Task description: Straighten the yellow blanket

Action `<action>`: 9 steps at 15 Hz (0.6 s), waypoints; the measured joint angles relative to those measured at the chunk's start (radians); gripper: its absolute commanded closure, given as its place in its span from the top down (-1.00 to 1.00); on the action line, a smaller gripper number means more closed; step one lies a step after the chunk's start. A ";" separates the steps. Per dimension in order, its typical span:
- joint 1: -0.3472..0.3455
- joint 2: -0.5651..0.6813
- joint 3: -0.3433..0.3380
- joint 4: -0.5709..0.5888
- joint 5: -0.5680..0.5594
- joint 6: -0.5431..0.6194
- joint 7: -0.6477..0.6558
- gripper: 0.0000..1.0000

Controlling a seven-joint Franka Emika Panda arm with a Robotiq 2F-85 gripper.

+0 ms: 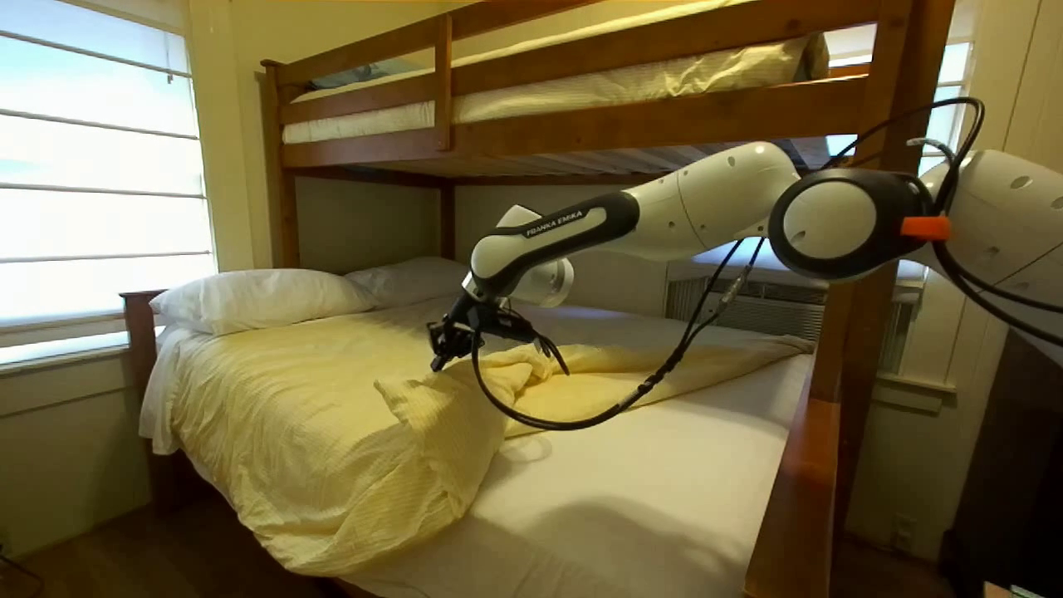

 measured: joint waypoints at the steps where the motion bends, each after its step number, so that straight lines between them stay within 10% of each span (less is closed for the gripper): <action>1: 0.000 -0.037 0.004 -0.035 0.007 0.000 0.010 -1.00; 9: 0.010 -0.318 -0.021 -0.387 0.016 -0.052 0.172 -1.00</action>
